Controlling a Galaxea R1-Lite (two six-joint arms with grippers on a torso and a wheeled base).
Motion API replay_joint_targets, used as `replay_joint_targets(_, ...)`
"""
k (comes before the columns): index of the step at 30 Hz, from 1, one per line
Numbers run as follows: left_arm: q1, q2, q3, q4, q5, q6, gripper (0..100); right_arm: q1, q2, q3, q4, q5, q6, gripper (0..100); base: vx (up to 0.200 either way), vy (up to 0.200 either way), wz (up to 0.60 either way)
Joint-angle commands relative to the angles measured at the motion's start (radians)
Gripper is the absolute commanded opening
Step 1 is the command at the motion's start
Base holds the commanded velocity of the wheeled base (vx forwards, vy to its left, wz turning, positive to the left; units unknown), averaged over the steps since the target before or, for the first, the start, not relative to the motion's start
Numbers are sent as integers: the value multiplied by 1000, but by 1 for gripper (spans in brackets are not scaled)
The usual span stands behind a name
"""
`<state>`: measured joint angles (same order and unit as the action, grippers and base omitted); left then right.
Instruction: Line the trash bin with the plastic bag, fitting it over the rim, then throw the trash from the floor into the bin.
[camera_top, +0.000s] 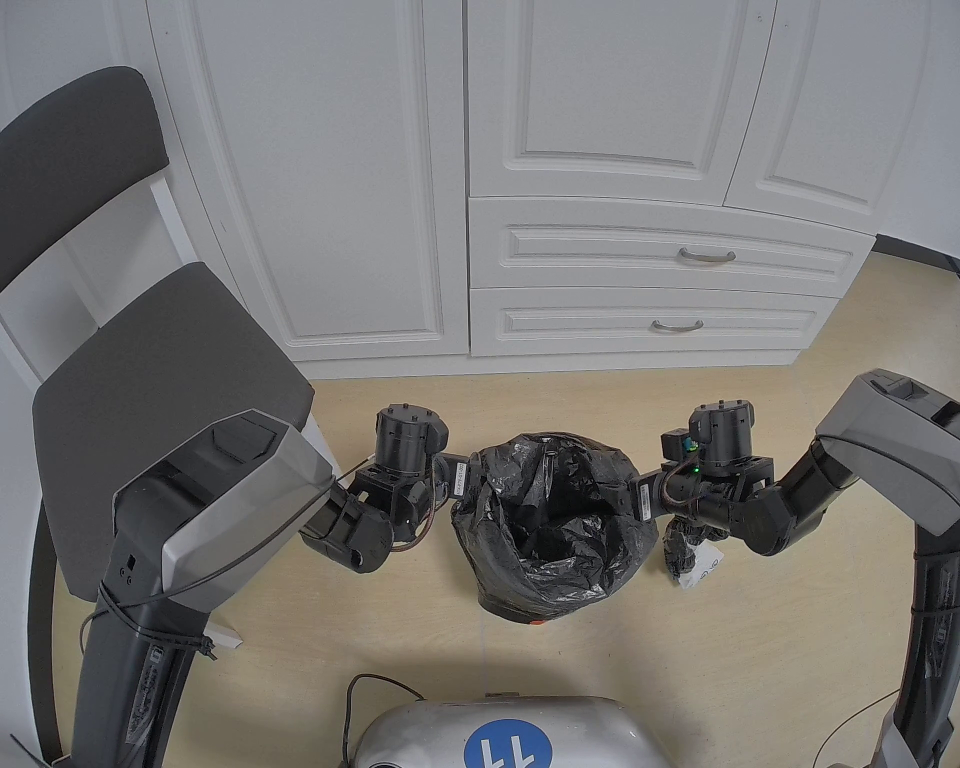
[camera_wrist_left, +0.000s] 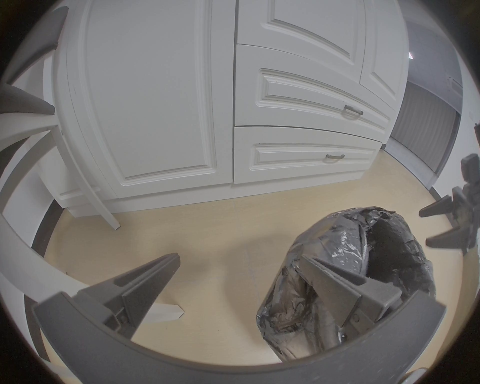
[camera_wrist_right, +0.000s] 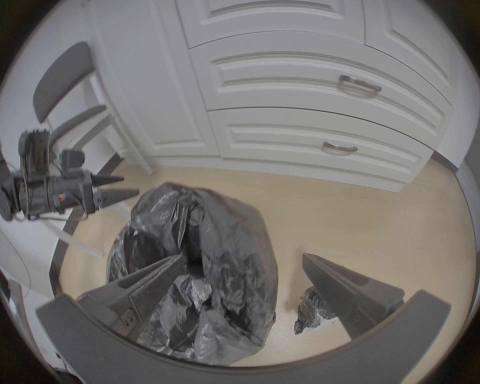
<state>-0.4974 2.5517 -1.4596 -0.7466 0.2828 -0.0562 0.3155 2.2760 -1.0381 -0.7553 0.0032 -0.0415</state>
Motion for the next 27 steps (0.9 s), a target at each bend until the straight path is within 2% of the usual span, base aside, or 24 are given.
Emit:
replay_joint_targets(1,-7,-53,62,-23,1,-1,100,27,46,24,-1,-8,-40,100,0,0,0)
replay_joint_targets(8,-9,-45,65,-28,1,-2,100,-16,102,3,11,-6,-87,100,0,0,0)
replay_joint_targets(18,-56,-74,102,-51,1,4,100,-101,65,-39,71,8,-90,100,0,0,0)
replay_joint_targets(27,-118,-137,217,-46,-10,21,100,-104,66,-45,79,24,-86,100,0,0,0)
